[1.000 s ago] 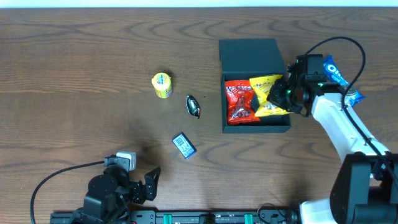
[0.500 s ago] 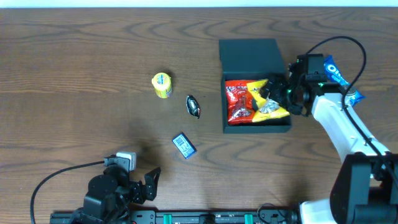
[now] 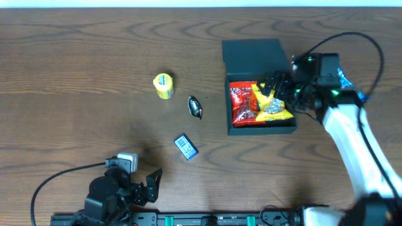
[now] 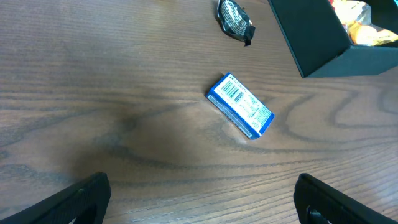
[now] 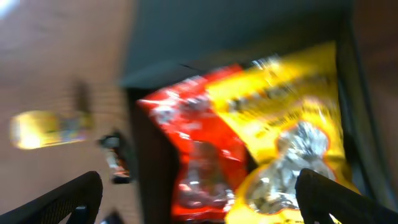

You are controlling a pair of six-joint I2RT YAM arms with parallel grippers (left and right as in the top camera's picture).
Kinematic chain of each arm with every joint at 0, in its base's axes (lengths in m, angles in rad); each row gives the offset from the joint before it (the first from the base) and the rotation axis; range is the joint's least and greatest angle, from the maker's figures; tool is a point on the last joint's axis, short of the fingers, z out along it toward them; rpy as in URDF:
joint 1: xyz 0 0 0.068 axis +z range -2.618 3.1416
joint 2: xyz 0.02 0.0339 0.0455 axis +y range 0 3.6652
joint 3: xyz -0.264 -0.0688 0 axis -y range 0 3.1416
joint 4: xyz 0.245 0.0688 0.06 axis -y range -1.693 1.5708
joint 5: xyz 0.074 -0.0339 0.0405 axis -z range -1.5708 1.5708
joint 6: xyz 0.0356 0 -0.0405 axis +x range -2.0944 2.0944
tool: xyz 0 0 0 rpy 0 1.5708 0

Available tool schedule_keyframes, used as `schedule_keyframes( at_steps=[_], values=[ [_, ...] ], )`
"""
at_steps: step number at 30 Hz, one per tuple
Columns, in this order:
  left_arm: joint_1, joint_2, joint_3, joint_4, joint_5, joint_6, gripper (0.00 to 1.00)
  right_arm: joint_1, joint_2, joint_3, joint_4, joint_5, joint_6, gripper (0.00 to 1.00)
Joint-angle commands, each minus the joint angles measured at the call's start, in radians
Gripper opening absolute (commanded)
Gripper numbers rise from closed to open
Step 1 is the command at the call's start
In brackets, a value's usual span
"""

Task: Pack container
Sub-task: 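Lift the yellow bag and place it in the box beside the red bag, then release the yellow bag and move the right gripper to the Oreo pack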

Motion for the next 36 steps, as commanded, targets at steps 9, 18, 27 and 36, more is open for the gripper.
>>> schedule_keyframes(
  at_steps=[9,18,27,36],
  values=[
    [0.003,-0.006,-0.008,0.002,-0.006,-0.001,0.95,-0.101,-0.255,0.164,-0.223,0.104,-0.452,0.99],
    [0.003,-0.006,-0.008,0.002,-0.006,-0.001,0.95,-0.313,-0.162,0.395,-0.372,0.100,-0.756,0.99],
    [0.003,-0.006,-0.008,0.002,-0.007,0.000,0.95,-0.436,0.022,0.508,-0.373,0.076,-0.906,0.99],
    [0.003,-0.006,-0.008,0.000,-0.007,0.000,0.95,-0.450,0.383,0.740,-0.466,0.127,-1.006,0.99]
  ],
)
